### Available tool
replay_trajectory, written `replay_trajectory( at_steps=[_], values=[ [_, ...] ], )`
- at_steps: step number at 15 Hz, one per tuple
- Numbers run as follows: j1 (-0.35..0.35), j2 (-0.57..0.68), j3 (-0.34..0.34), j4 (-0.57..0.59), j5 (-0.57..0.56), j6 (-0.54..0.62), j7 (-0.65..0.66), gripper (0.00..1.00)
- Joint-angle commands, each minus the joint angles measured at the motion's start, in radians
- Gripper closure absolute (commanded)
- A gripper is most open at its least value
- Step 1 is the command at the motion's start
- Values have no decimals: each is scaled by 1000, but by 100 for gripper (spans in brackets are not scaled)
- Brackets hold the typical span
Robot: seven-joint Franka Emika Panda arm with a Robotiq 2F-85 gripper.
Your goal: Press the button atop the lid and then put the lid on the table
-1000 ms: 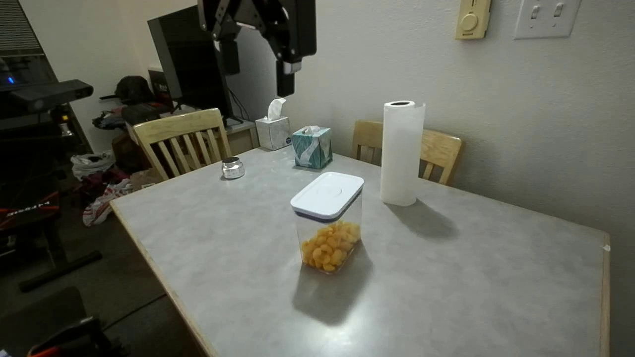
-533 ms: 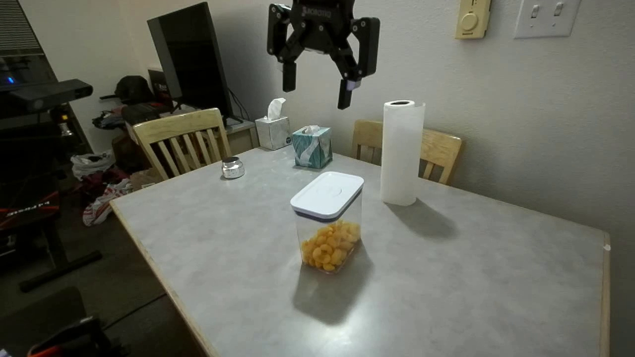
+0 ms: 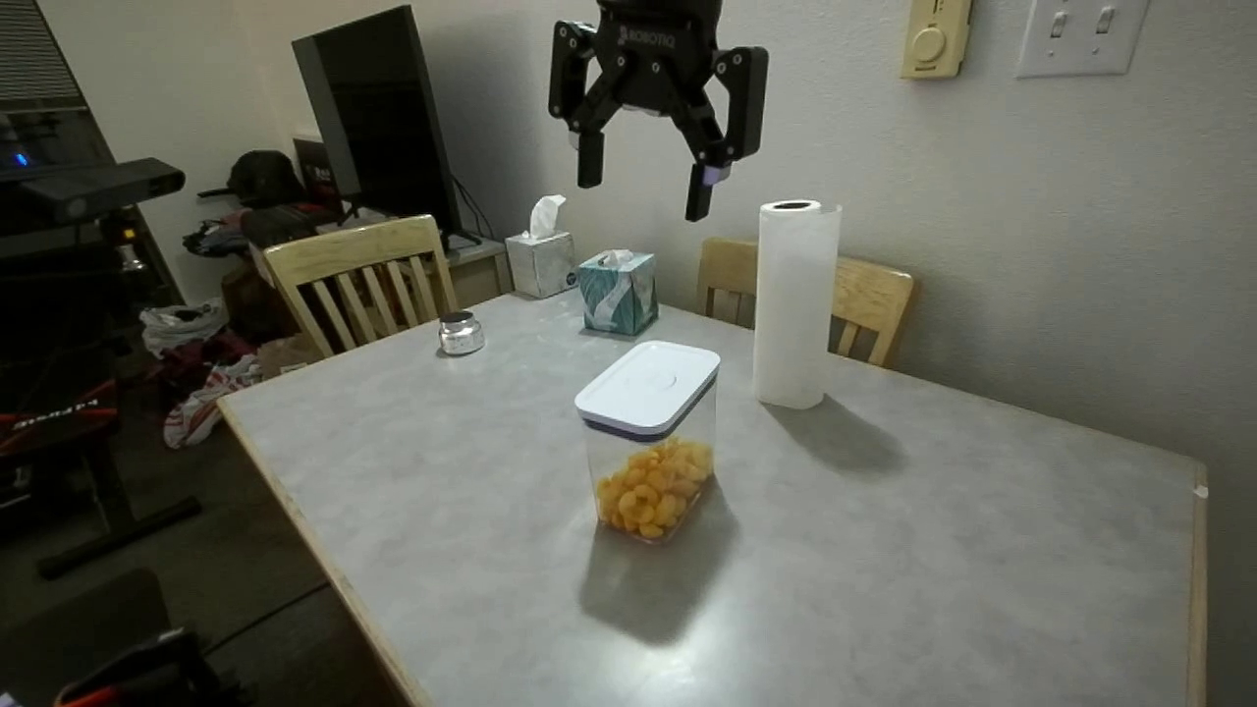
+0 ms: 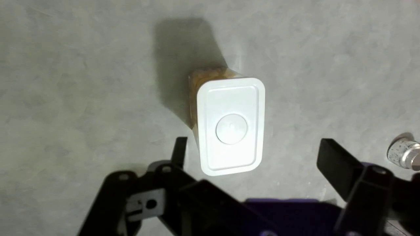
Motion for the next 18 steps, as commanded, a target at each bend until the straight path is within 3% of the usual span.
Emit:
replay_trajectory(
  at_steps=[1, 8, 18],
  values=[
    [-43, 25, 53, 19, -7, 25, 11, 0],
    [-65, 180, 92, 144, -33, 2, 24, 0],
    [-111, 486, 183, 494, -98, -94, 22, 0]
  ],
)
